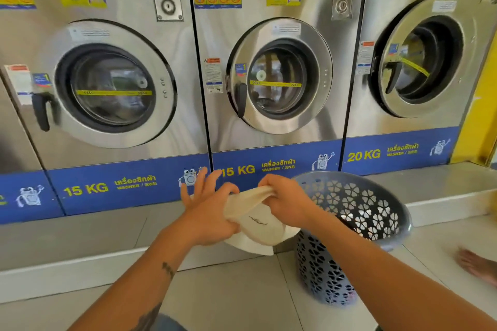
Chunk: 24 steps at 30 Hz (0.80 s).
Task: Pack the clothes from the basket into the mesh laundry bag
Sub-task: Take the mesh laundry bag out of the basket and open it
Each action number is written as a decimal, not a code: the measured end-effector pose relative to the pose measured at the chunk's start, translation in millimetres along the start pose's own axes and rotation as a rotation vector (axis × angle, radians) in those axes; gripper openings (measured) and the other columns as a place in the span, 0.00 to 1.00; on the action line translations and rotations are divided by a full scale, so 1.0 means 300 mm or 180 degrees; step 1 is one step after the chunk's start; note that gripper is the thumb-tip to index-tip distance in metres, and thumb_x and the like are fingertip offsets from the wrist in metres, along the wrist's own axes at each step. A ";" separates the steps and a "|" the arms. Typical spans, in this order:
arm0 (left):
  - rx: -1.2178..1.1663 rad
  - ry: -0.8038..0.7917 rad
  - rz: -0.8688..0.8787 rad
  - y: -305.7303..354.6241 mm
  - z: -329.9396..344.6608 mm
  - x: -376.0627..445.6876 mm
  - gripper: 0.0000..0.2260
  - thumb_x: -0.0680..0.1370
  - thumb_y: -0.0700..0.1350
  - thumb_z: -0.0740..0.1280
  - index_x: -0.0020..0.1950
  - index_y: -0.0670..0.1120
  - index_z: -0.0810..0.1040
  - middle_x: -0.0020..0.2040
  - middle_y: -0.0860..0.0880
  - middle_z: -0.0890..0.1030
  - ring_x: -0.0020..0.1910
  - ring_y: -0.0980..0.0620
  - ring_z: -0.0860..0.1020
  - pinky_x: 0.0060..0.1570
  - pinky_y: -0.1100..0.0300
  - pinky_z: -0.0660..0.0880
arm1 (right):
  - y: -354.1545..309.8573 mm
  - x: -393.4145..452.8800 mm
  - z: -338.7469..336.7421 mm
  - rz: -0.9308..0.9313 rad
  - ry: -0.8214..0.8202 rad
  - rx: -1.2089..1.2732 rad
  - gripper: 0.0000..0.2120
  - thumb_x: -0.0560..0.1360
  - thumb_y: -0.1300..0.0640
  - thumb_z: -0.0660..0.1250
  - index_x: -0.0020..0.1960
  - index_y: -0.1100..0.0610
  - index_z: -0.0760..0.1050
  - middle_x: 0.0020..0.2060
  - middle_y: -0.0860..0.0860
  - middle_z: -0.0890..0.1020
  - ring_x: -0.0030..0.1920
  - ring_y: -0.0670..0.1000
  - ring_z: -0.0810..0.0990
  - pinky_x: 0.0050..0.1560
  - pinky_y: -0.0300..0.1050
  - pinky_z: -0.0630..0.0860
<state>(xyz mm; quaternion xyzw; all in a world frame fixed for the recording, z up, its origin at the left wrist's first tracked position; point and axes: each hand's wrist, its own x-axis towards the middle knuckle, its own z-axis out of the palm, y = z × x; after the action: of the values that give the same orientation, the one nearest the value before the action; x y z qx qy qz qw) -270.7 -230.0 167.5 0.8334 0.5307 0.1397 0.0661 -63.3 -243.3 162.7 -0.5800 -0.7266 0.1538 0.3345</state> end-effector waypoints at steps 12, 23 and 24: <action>-0.0508 0.0080 -0.0460 -0.128 0.260 0.007 0.05 0.75 0.41 0.58 0.47 0.51 0.68 0.45 0.46 0.78 0.43 0.41 0.76 0.40 0.52 0.73 | 0.101 -0.095 0.248 0.0719 -0.0348 0.0233 0.11 0.76 0.57 0.70 0.55 0.53 0.71 0.46 0.53 0.81 0.42 0.51 0.78 0.41 0.45 0.76; -0.1013 -0.0218 -0.0675 -0.148 0.429 0.314 0.05 0.74 0.46 0.62 0.49 0.53 0.74 0.46 0.51 0.79 0.43 0.48 0.76 0.39 0.57 0.69 | 0.354 0.184 0.249 0.0836 -0.1155 0.0300 0.08 0.74 0.60 0.72 0.49 0.57 0.74 0.40 0.50 0.79 0.39 0.48 0.76 0.42 0.47 0.76; -0.1068 -0.0285 -0.0704 -0.148 0.448 0.342 0.04 0.75 0.45 0.62 0.48 0.53 0.74 0.45 0.51 0.79 0.42 0.49 0.76 0.37 0.57 0.69 | 0.377 0.214 0.248 0.0821 -0.1315 0.0255 0.08 0.74 0.60 0.73 0.49 0.56 0.74 0.40 0.49 0.78 0.40 0.48 0.75 0.42 0.45 0.75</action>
<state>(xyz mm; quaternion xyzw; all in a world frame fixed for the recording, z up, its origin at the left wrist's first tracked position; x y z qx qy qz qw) -227.8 -113.3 44.6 0.7527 0.5848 0.1809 0.2425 -35.7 -138.6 59.1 -0.6105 -0.6929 0.3392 0.1792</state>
